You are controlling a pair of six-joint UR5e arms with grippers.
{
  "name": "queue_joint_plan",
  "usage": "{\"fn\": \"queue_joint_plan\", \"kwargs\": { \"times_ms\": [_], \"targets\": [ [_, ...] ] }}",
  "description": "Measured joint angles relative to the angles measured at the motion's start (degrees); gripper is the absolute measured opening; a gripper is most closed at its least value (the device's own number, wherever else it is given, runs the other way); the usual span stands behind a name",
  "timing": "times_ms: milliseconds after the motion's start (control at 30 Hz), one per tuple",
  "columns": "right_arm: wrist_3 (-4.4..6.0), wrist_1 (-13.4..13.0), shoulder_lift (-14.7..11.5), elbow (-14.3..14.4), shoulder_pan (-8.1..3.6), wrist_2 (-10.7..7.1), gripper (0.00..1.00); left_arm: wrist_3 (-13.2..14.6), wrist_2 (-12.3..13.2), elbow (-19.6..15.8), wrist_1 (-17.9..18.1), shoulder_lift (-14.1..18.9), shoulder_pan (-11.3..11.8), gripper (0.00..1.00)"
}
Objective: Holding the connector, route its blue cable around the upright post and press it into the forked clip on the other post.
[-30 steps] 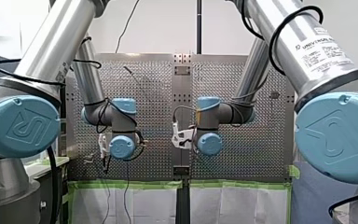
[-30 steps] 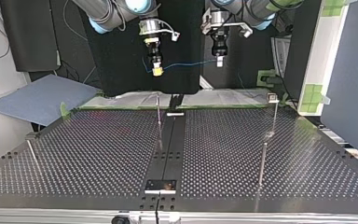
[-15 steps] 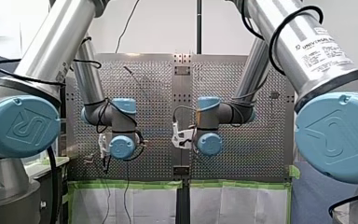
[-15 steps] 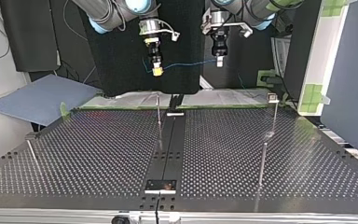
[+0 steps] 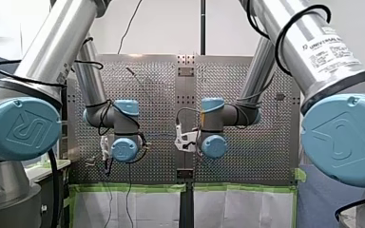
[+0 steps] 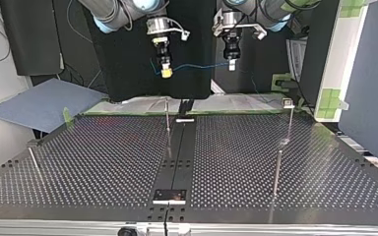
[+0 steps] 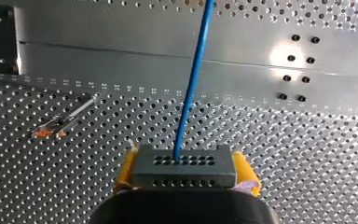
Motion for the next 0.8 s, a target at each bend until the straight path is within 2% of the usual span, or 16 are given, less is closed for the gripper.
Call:
{"fn": "queue_joint_plan", "kwargs": {
  "times_ms": [600, 800],
  "targets": [
    [0.02, 0.0, -0.1, 0.4, 0.09, 0.0, 0.0, 0.0, 0.1, -0.1, 0.1, 0.0, -0.1, 0.0],
    [0.01, 0.0, -0.2, 0.4, 0.09, 0.0, 0.0, -0.1, 1.8, -1.5, 1.0, -0.8, -0.6, 0.0]
  ]
}}
